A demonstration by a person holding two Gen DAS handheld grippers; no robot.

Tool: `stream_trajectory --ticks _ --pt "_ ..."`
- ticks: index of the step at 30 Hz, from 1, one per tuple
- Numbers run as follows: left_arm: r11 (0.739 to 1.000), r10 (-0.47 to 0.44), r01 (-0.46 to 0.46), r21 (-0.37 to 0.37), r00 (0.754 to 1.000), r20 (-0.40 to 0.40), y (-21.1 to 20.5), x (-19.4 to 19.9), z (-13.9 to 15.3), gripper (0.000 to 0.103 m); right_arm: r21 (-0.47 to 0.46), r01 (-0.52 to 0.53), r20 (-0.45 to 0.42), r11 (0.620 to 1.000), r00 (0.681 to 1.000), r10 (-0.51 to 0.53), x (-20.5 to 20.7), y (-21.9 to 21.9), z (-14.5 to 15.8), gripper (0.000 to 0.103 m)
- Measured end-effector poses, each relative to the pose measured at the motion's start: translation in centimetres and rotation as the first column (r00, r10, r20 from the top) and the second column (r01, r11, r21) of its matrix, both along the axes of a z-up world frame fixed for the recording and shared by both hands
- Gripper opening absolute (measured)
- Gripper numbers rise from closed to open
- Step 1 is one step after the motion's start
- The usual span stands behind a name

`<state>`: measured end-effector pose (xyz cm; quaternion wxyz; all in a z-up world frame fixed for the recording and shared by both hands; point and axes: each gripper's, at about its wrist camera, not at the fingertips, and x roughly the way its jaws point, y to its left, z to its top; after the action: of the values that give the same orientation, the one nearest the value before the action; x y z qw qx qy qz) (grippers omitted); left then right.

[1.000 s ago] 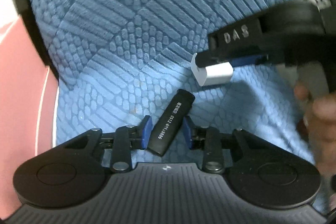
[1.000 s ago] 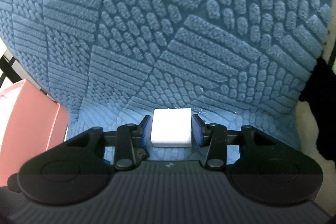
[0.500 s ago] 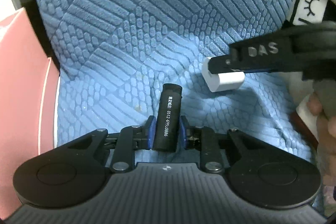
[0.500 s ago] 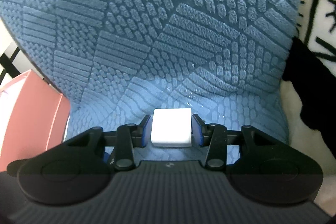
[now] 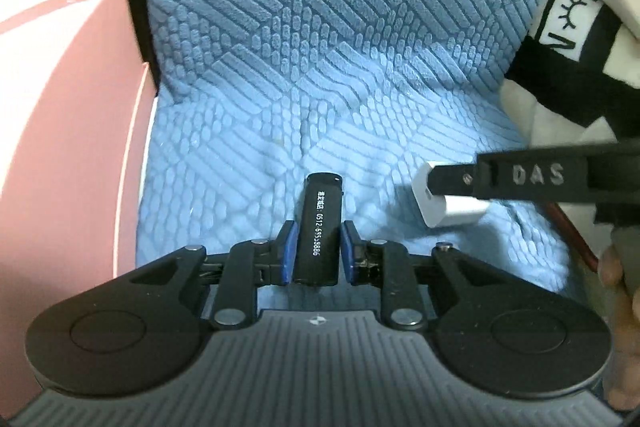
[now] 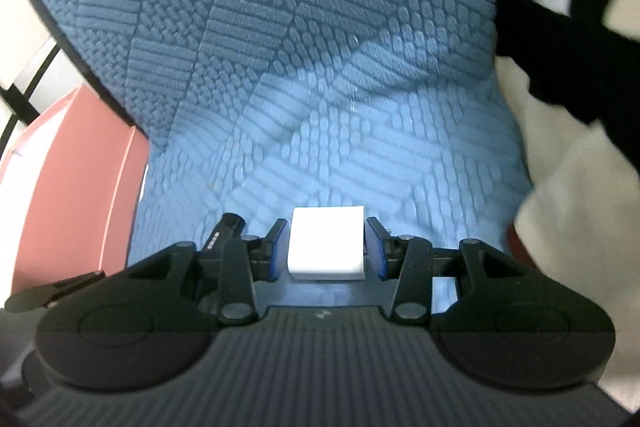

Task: Organize rigid objects
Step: 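Lift the USB stick with the left tool while the right tool lifts the charger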

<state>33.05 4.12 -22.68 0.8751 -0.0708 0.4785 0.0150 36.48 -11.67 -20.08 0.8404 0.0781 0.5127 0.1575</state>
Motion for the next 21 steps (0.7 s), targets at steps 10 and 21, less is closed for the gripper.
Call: stream_trajectory --ticks 10,21 --pt "0.999 0.044 -0.044 -0.031 0.999 0.001 0.3 -3.9 1.2 0.027 0.008 0.065 0.0 0.998 0.998 -0.065 -5.5 -1.3 1.1 0.044" --pt "0.999 0.041 -0.042 -0.017 0.999 -0.026 -0.6 -7.3 1.5 0.027 0.003 0.109 0.036 0.994 0.993 -0.109 -9.0 -1.4 2.3 0.044"
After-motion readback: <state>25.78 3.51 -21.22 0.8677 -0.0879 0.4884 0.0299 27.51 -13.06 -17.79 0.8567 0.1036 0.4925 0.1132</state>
